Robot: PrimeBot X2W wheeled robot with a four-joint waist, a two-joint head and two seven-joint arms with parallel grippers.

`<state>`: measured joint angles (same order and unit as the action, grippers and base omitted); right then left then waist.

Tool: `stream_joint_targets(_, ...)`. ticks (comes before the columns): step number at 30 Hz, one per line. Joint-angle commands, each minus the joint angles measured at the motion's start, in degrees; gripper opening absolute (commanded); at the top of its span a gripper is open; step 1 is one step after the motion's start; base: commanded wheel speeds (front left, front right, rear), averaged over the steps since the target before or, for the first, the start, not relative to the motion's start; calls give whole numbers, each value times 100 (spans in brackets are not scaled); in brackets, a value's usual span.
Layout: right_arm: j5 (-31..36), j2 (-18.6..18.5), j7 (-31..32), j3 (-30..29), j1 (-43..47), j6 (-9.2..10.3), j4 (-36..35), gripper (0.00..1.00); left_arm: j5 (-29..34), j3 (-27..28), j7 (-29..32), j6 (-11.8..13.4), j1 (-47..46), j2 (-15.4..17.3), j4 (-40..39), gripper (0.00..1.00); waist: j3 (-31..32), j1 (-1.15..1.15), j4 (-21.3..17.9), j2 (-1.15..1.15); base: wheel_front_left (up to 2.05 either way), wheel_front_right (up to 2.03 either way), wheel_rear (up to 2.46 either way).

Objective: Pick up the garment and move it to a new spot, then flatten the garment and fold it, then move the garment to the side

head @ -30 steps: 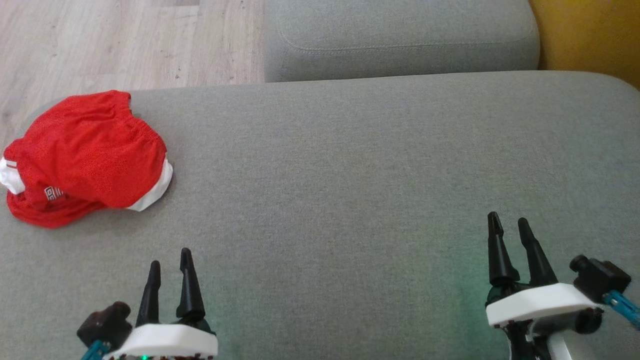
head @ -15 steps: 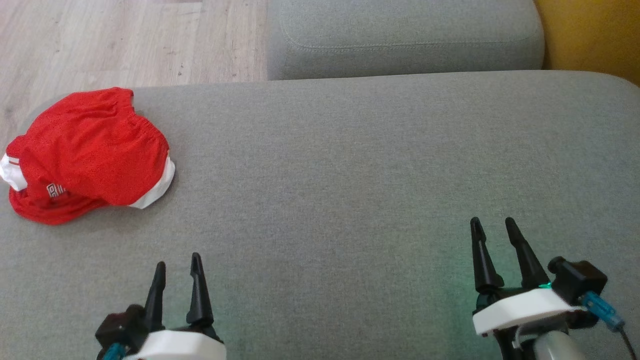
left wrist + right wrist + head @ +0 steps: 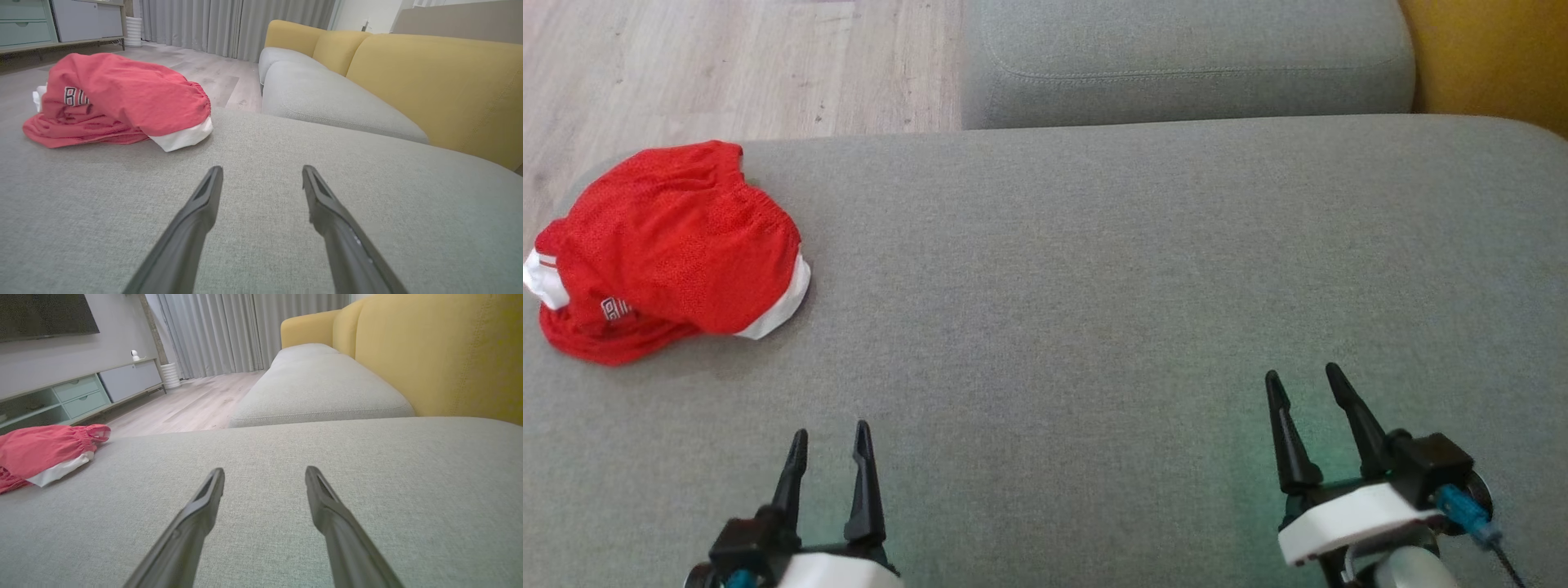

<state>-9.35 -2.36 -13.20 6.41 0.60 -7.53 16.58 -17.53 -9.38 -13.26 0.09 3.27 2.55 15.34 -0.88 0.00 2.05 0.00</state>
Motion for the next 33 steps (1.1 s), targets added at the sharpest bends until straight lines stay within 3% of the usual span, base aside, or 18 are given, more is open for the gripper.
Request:
stream_joint_targets(1,271,-51,-121,172,-235,4,-152,100,230,109,-115,71,-83,32,-123,100,-3,0,5,0,0,0,0)
stream_joint_targets(25,520,-52,-180,193,-218,4,-160,100,361,214,-174,92,-74,32,-52,100,-7,0,44,0,0,0,0)
stream_joint_targets(33,581,-52,-180,34,-177,4,-242,100,395,191,-174,114,-153,32,-70,100,-85,0,559,0,0,0,0)
